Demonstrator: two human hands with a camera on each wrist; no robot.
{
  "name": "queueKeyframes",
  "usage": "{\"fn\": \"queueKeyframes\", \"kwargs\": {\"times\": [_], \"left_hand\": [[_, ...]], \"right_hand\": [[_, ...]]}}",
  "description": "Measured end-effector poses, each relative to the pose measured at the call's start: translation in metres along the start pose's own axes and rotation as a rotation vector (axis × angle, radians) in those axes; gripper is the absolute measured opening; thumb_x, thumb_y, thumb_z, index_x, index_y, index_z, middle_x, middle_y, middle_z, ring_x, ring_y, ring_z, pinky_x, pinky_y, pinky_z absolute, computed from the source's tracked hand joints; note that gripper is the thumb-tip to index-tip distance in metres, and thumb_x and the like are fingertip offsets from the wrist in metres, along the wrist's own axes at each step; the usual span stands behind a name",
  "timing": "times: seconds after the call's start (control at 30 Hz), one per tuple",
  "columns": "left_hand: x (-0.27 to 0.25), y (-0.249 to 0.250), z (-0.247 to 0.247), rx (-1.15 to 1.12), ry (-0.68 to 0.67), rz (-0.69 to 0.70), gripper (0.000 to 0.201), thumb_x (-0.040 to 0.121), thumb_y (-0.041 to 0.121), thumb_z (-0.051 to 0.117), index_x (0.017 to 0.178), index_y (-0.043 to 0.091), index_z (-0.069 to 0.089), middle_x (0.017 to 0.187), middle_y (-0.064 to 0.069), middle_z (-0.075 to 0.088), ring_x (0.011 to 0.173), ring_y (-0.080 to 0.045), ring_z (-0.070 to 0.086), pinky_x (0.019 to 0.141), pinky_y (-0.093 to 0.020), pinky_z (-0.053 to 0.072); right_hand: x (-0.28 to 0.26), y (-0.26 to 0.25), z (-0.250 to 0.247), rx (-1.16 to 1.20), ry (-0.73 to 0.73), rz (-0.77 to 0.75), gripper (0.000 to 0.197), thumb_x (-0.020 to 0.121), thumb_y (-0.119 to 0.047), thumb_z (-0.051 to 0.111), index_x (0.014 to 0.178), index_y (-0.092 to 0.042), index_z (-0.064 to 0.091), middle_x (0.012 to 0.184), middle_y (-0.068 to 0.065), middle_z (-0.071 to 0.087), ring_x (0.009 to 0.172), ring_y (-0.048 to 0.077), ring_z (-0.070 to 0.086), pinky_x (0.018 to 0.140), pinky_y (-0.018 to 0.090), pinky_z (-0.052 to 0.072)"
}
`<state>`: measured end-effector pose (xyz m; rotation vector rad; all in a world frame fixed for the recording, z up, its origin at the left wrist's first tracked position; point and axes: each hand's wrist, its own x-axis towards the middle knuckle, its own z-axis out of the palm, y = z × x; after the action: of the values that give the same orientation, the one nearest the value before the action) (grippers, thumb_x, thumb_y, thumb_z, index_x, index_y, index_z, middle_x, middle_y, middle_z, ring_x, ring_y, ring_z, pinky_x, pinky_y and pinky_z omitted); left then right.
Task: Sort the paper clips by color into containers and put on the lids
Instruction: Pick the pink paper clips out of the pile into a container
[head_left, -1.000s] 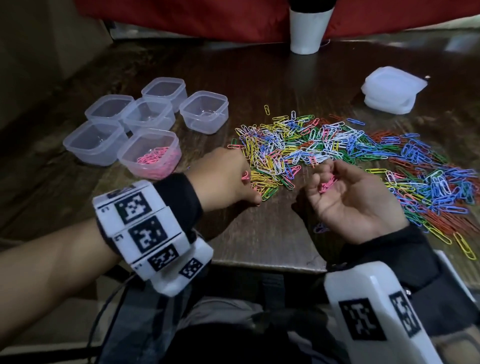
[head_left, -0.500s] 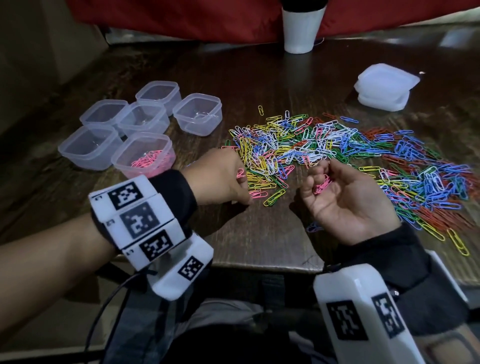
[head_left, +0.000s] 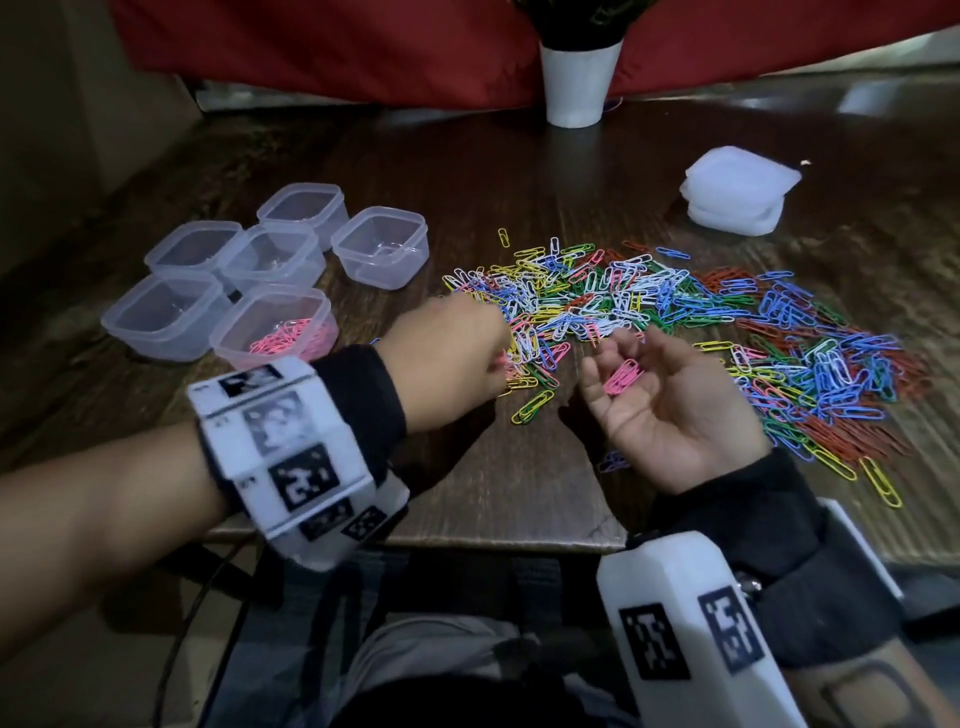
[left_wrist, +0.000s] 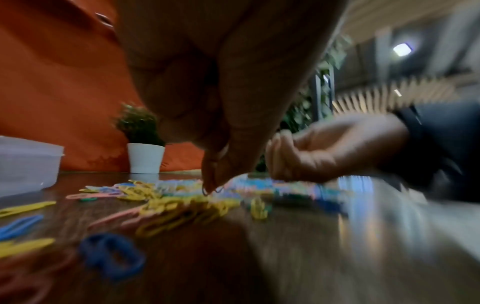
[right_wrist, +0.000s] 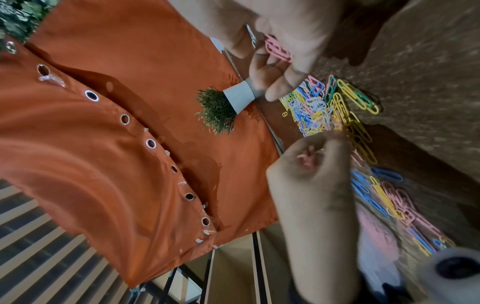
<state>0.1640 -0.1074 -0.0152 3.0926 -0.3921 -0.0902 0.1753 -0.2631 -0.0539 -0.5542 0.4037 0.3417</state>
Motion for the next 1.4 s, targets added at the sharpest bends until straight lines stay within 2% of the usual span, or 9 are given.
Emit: {"fn": "queueKeyframes", "kwargs": {"times": [0.13, 0.3, 0.43, 0.57, 0.77, 0.97, 1.17, 1.3, 1.4], "left_hand": [[0.003, 0.003, -0.025, -0.423, 0.115, 0.002, 0.017, 0.084, 0.023, 0.065, 0.068, 0.016, 0.065, 0.046, 0.006, 0.050, 0.046, 0.003, 0.049, 0.045, -0.013, 0.032], [0.009, 0.031, -0.019, -0.405, 0.042, 0.074, 0.021, 0.076, 0.035, 0.072, 0.079, 0.015, 0.076, 0.066, -0.009, 0.067, 0.062, -0.017, 0.055, 0.062, -0.034, 0.043], [0.025, 0.019, -0.027, -0.630, 0.124, 0.004, 0.017, 0.069, 0.036, 0.077, 0.067, 0.020, 0.072, 0.049, 0.006, 0.052, 0.047, -0.002, 0.040, 0.049, -0.018, 0.030], [0.043, 0.006, -0.024, -0.485, 0.001, -0.064, 0.013, 0.069, 0.028, 0.079, 0.065, 0.023, 0.069, 0.041, 0.011, 0.049, 0.047, -0.004, 0.043, 0.046, -0.017, 0.030], [0.057, 0.013, -0.003, -0.146, -0.082, 0.025, 0.020, 0.074, 0.036, 0.075, 0.083, 0.019, 0.073, 0.056, 0.012, 0.044, 0.056, -0.005, 0.040, 0.060, -0.026, 0.029], [0.073, 0.010, 0.004, -0.190, -0.176, -0.034, 0.021, 0.069, 0.036, 0.079, 0.067, 0.019, 0.066, 0.057, 0.007, 0.054, 0.060, -0.009, 0.049, 0.058, -0.025, 0.036], [0.079, 0.009, 0.004, -0.317, -0.290, -0.004, 0.008, 0.075, 0.019, 0.076, 0.077, 0.015, 0.069, 0.062, 0.009, 0.056, 0.056, -0.003, 0.046, 0.054, -0.018, 0.035], [0.075, -0.002, 0.004, -0.412, -0.235, -0.023, 0.005, 0.076, 0.016, 0.075, 0.080, 0.014, 0.072, 0.058, 0.014, 0.058, 0.055, -0.001, 0.048, 0.060, -0.018, 0.038], [0.071, -0.011, -0.003, -0.509, -0.165, -0.063, 0.006, 0.073, 0.015, 0.077, 0.077, 0.013, 0.073, 0.042, 0.018, 0.055, 0.047, 0.006, 0.048, 0.050, -0.010, 0.033]], "right_hand": [[0.000, 0.013, 0.005, 0.014, -0.059, 0.099, 0.046, 0.101, -0.031, 0.026, 0.075, -0.003, 0.052, 0.052, 0.007, 0.061, 0.046, 0.013, 0.061, 0.050, 0.022, 0.053], [-0.008, 0.014, 0.013, 0.136, -0.190, 0.159, 0.070, 0.100, -0.034, 0.024, 0.061, 0.008, 0.064, 0.056, 0.015, 0.063, 0.047, 0.019, 0.061, 0.047, 0.023, 0.053], [-0.008, -0.007, -0.004, 0.172, -0.052, 0.067, 0.046, 0.101, -0.026, 0.028, 0.075, 0.000, 0.055, 0.055, 0.010, 0.062, 0.050, 0.016, 0.062, 0.050, 0.023, 0.053], [-0.009, -0.040, -0.022, 0.164, 0.055, -0.087, 0.032, 0.099, -0.017, 0.033, 0.073, -0.009, 0.049, 0.055, 0.000, 0.051, 0.047, 0.007, 0.049, 0.046, 0.014, 0.043], [-0.009, -0.051, -0.036, 0.120, 0.049, -0.129, 0.032, 0.098, -0.020, 0.031, 0.072, -0.013, 0.048, 0.053, -0.005, 0.047, 0.040, 0.005, 0.043, 0.045, 0.012, 0.038], [-0.005, -0.046, -0.032, 0.093, 0.024, -0.127, 0.033, 0.098, -0.021, 0.030, 0.071, -0.013, 0.048, 0.050, -0.005, 0.046, 0.037, 0.005, 0.043, 0.046, 0.008, 0.037], [-0.003, -0.044, -0.031, 0.073, 0.042, -0.140, 0.034, 0.098, -0.022, 0.031, 0.071, -0.013, 0.048, 0.052, -0.005, 0.046, 0.039, 0.004, 0.043, 0.045, 0.008, 0.038], [-0.001, -0.041, -0.030, 0.044, 0.056, -0.134, 0.035, 0.099, -0.023, 0.031, 0.070, -0.013, 0.048, 0.054, -0.004, 0.045, 0.040, 0.005, 0.042, 0.044, 0.008, 0.037], [0.001, -0.040, -0.028, 0.033, 0.059, -0.132, 0.035, 0.099, -0.023, 0.031, 0.070, -0.013, 0.048, 0.055, -0.004, 0.045, 0.040, 0.005, 0.042, 0.044, 0.009, 0.037]]}}
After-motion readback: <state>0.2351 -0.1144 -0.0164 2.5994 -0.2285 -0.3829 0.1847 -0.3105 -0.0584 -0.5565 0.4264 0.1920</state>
